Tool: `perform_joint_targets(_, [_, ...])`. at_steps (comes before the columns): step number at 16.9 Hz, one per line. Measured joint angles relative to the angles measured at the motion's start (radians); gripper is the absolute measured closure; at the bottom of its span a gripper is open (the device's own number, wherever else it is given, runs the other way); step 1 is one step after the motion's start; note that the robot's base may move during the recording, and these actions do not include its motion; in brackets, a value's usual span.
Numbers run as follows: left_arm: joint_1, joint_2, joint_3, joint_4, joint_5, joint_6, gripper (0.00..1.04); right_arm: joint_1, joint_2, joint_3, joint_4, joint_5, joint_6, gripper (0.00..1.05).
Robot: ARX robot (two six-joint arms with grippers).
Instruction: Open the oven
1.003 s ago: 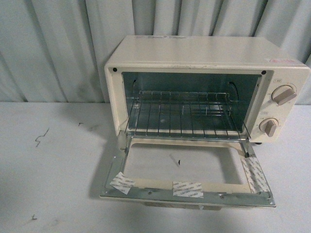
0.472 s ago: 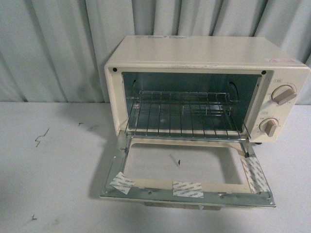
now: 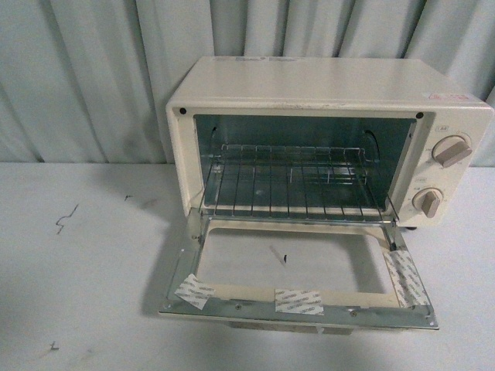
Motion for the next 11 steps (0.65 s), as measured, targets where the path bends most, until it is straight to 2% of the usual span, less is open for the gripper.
perform_joint_targets(11, [0.0, 0.0, 0.0, 0.0, 0.0, 0.0, 0.07, 0.0, 0.0, 0.0, 0.0, 0.0, 0.0, 0.06])
